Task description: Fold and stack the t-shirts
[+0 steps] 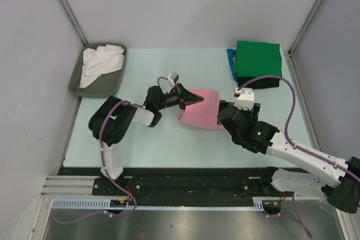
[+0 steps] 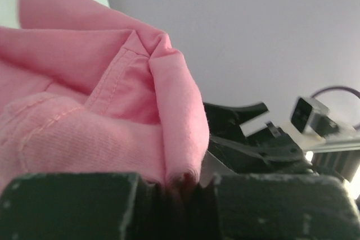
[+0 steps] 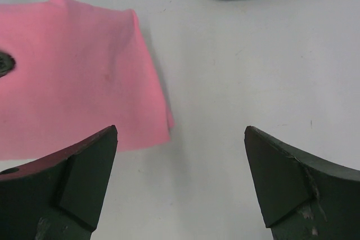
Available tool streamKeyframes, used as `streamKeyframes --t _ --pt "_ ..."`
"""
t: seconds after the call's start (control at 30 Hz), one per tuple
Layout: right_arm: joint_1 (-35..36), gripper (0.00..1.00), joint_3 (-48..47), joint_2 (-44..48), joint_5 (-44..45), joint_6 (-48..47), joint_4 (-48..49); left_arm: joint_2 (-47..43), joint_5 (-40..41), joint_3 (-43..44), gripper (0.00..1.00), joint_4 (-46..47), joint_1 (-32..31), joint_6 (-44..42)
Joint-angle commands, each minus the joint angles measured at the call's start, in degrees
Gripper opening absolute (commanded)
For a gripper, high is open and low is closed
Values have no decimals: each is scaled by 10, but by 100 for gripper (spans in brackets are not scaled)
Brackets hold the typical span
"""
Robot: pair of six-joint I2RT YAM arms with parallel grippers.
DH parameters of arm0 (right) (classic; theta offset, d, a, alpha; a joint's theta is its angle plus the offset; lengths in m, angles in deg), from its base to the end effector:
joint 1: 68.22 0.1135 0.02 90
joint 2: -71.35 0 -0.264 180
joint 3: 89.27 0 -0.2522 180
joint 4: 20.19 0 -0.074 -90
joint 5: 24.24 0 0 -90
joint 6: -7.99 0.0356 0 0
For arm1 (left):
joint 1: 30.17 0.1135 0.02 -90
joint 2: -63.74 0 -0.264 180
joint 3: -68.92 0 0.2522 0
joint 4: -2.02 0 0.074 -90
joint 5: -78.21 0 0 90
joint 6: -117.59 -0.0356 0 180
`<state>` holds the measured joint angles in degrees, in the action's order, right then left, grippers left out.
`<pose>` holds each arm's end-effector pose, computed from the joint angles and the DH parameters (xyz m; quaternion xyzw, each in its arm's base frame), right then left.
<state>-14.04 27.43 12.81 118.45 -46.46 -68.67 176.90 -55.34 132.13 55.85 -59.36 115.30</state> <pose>0.1415 0.1477 0.2936 0.0387 0.8414 -0.0408 0.5375 0.3247 -0.2095 0.1699 -0.0734 0.6856 -0.7107 0.1392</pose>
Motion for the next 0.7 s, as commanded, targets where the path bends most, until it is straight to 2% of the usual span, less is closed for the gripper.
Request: streamKeyframes --t 0.0,0.17,0.23,0.37,0.47,0.57,0.67 --pt "-1 100 -21 -1 -16 6 -2 -108 34 -36 0 104 -24 42" --pt "-5 100 -20 -19 -18 7 -6 -89 29 -44 0 102 1 60" --pt "-8 100 -20 -33 -21 14 -10 -30 22 -45 0 106 29 70" --pt "-12 100 -17 -51 -25 21 -11 105 17 -52 0 183 80 102" --pt "-19 100 -18 -63 -47 22 -6 158 25 -73 0 234 116 127" --pt "-20 100 -17 -70 -61 20 -6 173 11 -95 0 261 132 141" --pt "-22 100 -17 -77 -60 12 -5 153 5 -138 0 303 130 157"
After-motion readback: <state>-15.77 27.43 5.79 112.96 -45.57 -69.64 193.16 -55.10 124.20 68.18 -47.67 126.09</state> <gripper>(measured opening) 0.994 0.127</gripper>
